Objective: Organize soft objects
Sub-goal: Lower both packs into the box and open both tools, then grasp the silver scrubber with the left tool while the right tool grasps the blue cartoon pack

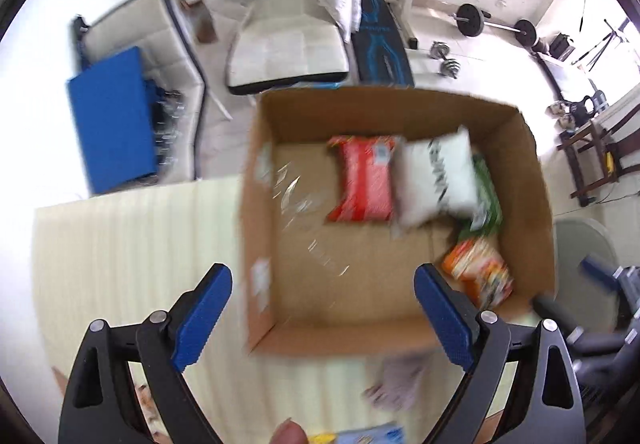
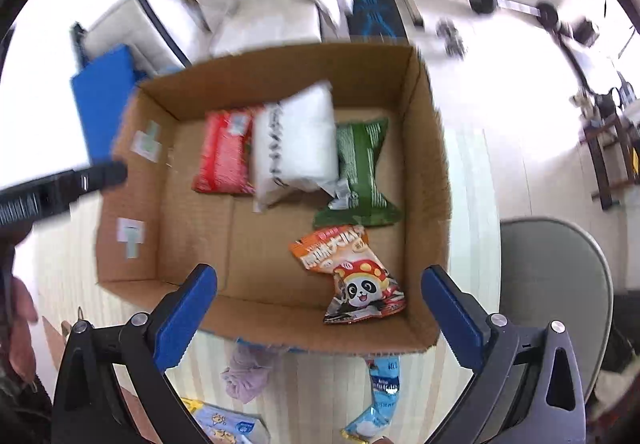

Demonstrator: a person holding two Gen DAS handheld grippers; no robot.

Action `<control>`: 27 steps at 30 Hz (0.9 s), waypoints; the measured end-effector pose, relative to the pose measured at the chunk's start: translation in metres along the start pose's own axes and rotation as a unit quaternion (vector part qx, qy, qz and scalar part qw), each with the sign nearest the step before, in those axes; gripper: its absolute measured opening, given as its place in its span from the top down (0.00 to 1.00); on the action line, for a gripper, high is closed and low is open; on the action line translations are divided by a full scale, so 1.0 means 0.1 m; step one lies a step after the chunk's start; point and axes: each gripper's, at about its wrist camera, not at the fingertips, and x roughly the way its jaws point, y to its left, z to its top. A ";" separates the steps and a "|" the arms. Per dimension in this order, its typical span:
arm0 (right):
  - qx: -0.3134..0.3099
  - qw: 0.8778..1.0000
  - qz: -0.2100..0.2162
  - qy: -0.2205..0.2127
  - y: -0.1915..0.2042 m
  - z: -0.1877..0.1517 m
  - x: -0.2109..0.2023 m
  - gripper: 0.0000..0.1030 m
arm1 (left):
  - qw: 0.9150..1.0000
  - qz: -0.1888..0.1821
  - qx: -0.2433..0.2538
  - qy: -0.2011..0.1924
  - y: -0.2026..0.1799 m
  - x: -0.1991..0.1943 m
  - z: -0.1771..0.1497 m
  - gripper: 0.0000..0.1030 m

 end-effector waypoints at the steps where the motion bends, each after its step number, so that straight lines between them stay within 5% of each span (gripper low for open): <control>1: -0.011 1.000 -0.005 -0.014 0.00 -0.10 -0.10 0.00 | 1.000 0.004 0.003 -0.002 0.04 -0.04 -0.14 0.09; 5: -0.013 1.000 0.017 -0.005 -0.11 -0.52 -0.28 0.00 | 0.999 0.030 0.016 0.011 0.14 -0.09 -0.89 0.09; 11: 0.007 0.993 0.046 0.108 -0.16 -1.40 0.02 0.00 | 0.988 0.043 0.053 0.136 0.25 0.49 -2.16 0.09; 16: -0.159 0.974 0.056 0.152 0.54 -2.03 0.28 0.00 | 0.971 0.057 0.104 0.207 0.14 1.07 -2.73 0.09; 18: -0.238 0.958 0.050 0.151 0.84 -2.16 0.33 0.00 | 0.966 0.078 0.126 0.210 0.10 1.21 -2.87 0.15; 20: -0.334 0.931 0.039 0.140 1.17 -2.28 0.36 0.00 | 0.963 0.091 0.129 0.218 0.09 1.30 -2.96 0.43; 21: -0.389 0.911 0.029 0.138 1.33 -2.36 0.39 0.00 | 0.966 0.081 0.109 0.220 0.14 1.30 -2.98 0.48; 25: -0.524 0.839 0.007 0.144 1.69 -2.62 0.48 0.00 | 0.972 0.066 -0.012 0.227 0.50 1.23 -3.05 0.49; 27: -0.554 0.819 0.007 0.152 1.78 -2.70 0.55 0.00 | 0.967 0.053 -0.078 0.235 0.71 1.22 -3.18 0.49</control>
